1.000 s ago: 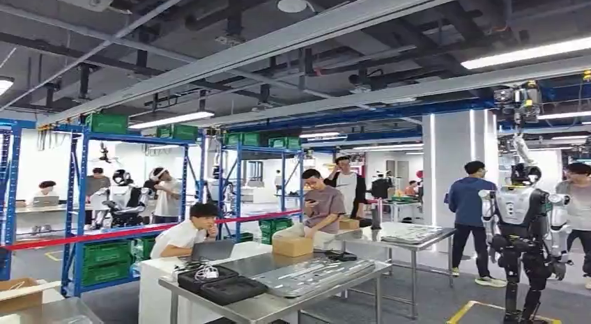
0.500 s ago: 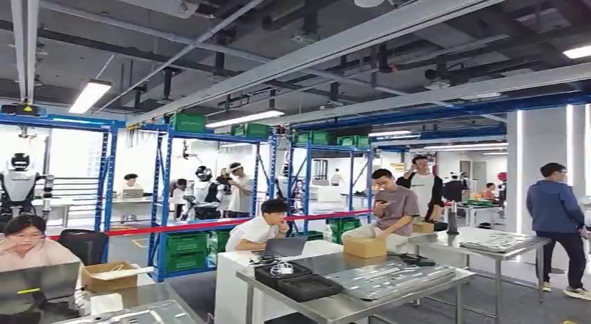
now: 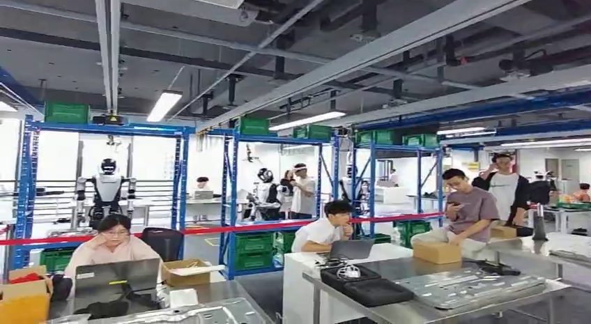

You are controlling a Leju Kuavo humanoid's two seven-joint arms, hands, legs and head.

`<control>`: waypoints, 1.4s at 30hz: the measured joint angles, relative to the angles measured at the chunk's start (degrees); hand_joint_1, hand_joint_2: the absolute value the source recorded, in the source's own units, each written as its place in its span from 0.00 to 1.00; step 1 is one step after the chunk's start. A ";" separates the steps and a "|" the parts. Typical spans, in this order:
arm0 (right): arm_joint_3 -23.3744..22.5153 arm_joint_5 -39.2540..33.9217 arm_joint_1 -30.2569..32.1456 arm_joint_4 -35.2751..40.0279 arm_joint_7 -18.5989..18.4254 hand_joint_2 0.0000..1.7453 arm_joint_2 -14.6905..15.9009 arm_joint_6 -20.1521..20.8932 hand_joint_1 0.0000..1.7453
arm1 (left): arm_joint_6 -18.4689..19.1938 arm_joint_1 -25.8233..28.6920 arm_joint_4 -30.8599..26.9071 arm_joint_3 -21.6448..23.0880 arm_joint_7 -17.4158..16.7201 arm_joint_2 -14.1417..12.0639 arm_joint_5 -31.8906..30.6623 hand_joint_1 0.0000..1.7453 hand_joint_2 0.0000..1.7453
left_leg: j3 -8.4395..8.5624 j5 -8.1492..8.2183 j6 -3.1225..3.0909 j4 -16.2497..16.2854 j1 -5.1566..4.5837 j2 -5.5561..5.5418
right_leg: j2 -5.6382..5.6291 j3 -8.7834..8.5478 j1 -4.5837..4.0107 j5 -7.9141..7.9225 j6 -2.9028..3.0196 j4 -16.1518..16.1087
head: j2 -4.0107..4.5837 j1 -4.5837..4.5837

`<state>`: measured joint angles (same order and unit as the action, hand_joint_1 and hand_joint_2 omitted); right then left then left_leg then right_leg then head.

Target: Take the parts from the cabinet and place them on the table.

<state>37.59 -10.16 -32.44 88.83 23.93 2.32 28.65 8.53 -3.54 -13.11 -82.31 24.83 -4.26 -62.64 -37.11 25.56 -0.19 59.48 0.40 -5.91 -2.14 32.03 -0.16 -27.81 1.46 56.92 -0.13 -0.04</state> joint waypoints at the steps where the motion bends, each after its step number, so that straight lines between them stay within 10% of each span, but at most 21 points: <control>1: 0.09 -0.04 -0.03 0.00 0.00 1.00 -0.07 0.00 1.00 | -0.02 -0.05 -0.02 0.00 0.02 0.04 0.02 0.00 1.00 | -0.62 1.31 0.31 1.31 -0.21 2.81 | 0.41 -0.30 -0.09 0.11 0.16 -0.42 | 0.00 0.00; 5: 0.39 -0.09 -0.05 -0.37 0.00 1.00 -0.07 0.00 1.00 | 0.04 -0.67 -0.02 0.02 0.17 0.11 0.02 0.00 1.00 | -7.25 7.03 1.80 15.29 0.99 5.03 | 3.92 -0.50 -0.06 -0.12 0.03 -0.40 | 0.00 0.00; 9: 0.48 -0.59 0.01 -0.52 -0.04 1.00 -0.09 -0.20 1.00 | 0.33 -0.38 -0.02 0.02 0.13 0.11 0.09 0.00 1.00 | -0.27 -0.02 3.39 2.59 2.35 6.62 | 5.86 -0.93 0.42 -1.03 -1.38 0.20 | 0.00 0.00; 10: 0.48 -0.74 -0.02 -0.52 -0.11 1.00 -0.20 -0.22 1.00 | 0.46 -0.42 0.00 0.02 0.13 0.37 0.13 0.00 1.00 | 0.89 0.92 3.87 0.64 2.23 7.14 | 6.24 -0.64 0.19 -1.42 -2.04 0.59 | 0.00 0.00; 12: 0.57 -0.85 0.00 -0.57 -0.42 1.00 -0.35 -0.35 1.00 | 0.48 -0.09 0.00 0.02 0.13 0.41 0.22 0.00 1.00 | 0.58 0.78 1.80 0.60 1.84 6.55 | 6.48 -0.46 0.00 -1.55 -2.61 1.02 | 0.00 0.04; 15: 0.59 -0.90 0.13 -0.70 -0.42 1.00 -0.35 -0.50 1.00 | 0.50 0.24 0.00 0.02 0.04 0.33 0.20 0.00 1.00 | 0.83 0.82 0.40 0.39 1.38 6.25 | 6.43 -0.69 0.77 -2.03 -3.31 0.96 | 0.00 0.09; 16: 0.59 -0.92 0.14 -0.70 -0.42 1.00 -0.35 -0.50 1.00 | 0.50 0.18 0.00 0.02 0.04 0.30 0.18 0.00 1.00 | 0.93 0.89 0.09 0.37 1.31 6.22 | 4.88 -0.30 0.96 -3.21 -3.29 2.37 | 0.00 0.09; 19: 0.57 -0.98 0.53 -0.94 -0.35 1.00 -0.22 -0.52 1.00 | 0.50 -0.31 0.00 0.02 0.04 0.22 0.18 0.00 1.00 | 1.02 1.08 -0.76 0.37 0.71 5.76 | 2.76 6.20 0.78 -9.08 -2.79 15.61 | 0.00 0.09; 21: 0.57 -0.98 1.05 -1.27 -0.33 1.00 -0.20 -0.52 1.00 | 0.50 -0.34 0.00 0.02 0.04 0.22 0.11 0.00 1.00 | 1.25 1.26 -1.12 0.37 0.09 5.31 | 2.57 8.51 0.58 -8.81 -2.19 19.17 | 0.00 0.09; 25: 0.44 -1.03 0.88 -1.29 -0.31 1.00 -0.20 -0.52 1.00 | 0.65 -0.40 0.00 0.02 0.04 0.39 0.00 0.00 1.00 | 2.13 1.63 -1.42 0.29 -0.25 4.45 | 1.59 2.30 -1.34 0.32 0.18 3.48 | 0.00 0.09; 31: 0.42 -1.07 0.63 -1.22 -0.22 1.00 -0.39 -0.50 1.00 | 0.85 -0.31 0.00 0.04 0.17 0.55 -0.22 0.00 1.00 | 1.87 2.22 -0.19 0.64 -0.34 4.62 | 2.04 0.33 -0.86 0.25 0.37 -0.09 | -0.04 0.17; 34: 0.42 -1.11 0.62 -1.29 -0.13 1.00 -0.57 -0.48 1.00 | 0.92 -0.43 0.00 0.04 0.31 0.39 -0.22 0.00 1.00 | -3.63 7.24 0.70 11.61 0.16 4.79 | 2.42 -0.39 -0.64 -0.26 0.58 -0.30 | 0.00 0.17; 36: 0.42 -1.11 0.92 -1.36 -0.13 1.00 -0.61 -0.48 1.00 | 1.05 -0.18 0.00 0.04 0.37 0.39 -0.22 0.00 1.00 | -6.78 7.66 1.36 16.60 0.77 4.95 | 2.50 -0.93 -0.46 -0.81 0.26 -0.29 | 0.00 0.18; 40: 0.42 -1.09 0.88 -1.36 -0.13 1.00 -0.76 -0.48 1.00 | 1.09 -0.15 0.00 0.04 0.59 0.30 -0.20 0.00 1.00 | -0.54 -1.46 2.95 2.06 2.17 6.04 | 2.60 -3.24 0.35 -2.87 -1.19 0.03 | 0.00 0.17; 41: 0.41 -1.09 0.74 -1.36 -0.11 1.00 -0.76 -0.46 1.00 | 1.09 -0.25 0.00 0.04 0.61 0.41 -0.20 0.00 1.00 | 0.35 -0.10 3.14 1.67 1.40 6.05 | 2.63 -3.35 0.00 -3.46 -1.88 0.28 | 0.00 0.15; 42: 0.39 -1.11 0.65 -1.31 -0.09 1.00 -0.81 -0.46 1.00 | 1.09 -0.52 0.00 0.04 0.63 0.41 -0.20 0.00 1.00 | 0.80 0.87 1.46 0.76 1.40 6.07 | 2.57 -3.26 0.06 -3.73 -2.21 0.49 | 0.00 0.27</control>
<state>37.99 -11.28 -31.79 87.52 23.85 1.51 28.20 9.62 -4.06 -13.11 -82.27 25.46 -3.85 -62.84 -36.31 26.43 1.27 60.24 1.80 0.16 0.43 28.78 -0.09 -31.54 -0.76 57.41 -0.13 0.22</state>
